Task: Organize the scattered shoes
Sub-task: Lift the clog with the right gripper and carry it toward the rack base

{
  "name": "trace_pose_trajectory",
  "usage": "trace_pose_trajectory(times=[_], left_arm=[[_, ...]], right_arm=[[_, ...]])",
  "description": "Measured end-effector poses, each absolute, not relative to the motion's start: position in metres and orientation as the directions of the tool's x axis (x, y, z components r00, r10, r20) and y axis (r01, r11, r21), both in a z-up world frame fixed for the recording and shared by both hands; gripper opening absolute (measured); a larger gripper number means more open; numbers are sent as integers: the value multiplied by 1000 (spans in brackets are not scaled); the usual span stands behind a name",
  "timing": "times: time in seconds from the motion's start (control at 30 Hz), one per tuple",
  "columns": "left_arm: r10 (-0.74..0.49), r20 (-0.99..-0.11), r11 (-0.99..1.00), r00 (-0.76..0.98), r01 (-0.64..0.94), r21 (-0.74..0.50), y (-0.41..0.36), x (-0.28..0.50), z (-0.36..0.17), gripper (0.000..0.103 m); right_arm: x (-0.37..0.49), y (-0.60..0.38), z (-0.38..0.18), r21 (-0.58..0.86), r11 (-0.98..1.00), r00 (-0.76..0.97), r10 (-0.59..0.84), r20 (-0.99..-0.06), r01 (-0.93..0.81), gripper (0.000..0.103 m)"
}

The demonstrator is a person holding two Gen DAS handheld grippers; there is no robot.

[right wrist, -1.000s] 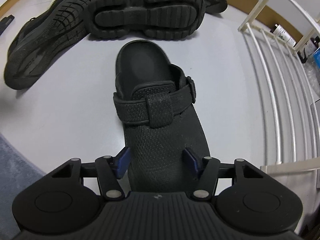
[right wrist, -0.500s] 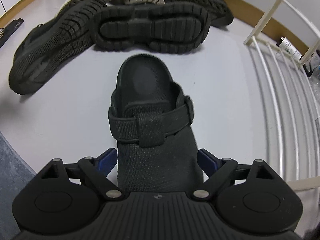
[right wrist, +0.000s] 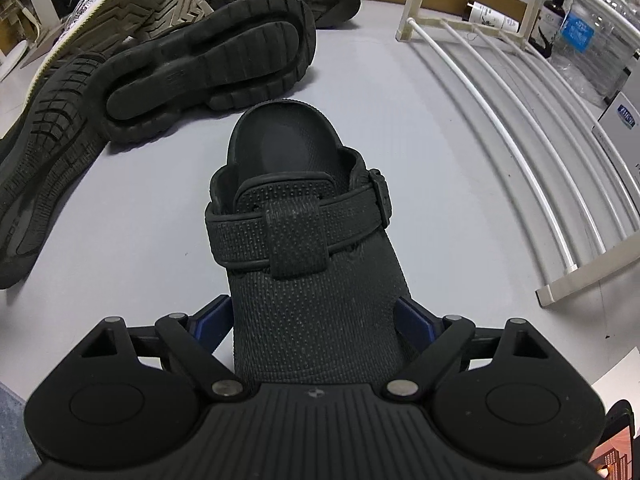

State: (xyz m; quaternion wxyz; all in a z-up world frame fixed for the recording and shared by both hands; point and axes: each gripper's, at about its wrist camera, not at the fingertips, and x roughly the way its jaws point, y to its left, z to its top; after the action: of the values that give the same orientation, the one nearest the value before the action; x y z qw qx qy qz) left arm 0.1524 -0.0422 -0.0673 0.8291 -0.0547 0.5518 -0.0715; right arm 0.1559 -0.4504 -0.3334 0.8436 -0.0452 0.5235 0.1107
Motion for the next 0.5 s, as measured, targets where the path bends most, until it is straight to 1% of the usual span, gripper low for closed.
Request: trace_pose_trajectory(times=[0.07, 0.2, 0.33, 0.5], left_arm=[[-181, -907, 983, 381, 60, -171, -41, 153, -68, 91], [-182, -906, 983, 383, 66, -170, -40, 155, -70, 91], [-175, -906, 985, 385, 60, -164, -39, 156, -71, 91], [-120, -914, 993, 388, 35, -115, -33, 156, -76, 91]], right_arm=[[167, -425, -342, 54, 973, 426, 147, -893, -223, 90], [177, -422, -343, 44, 984, 442, 119, -889, -175, 90], [184, -421, -343, 30, 986, 431, 98, -897, -162, 90], [183, -422, -341, 21, 995, 443, 61, -895, -95, 90]])
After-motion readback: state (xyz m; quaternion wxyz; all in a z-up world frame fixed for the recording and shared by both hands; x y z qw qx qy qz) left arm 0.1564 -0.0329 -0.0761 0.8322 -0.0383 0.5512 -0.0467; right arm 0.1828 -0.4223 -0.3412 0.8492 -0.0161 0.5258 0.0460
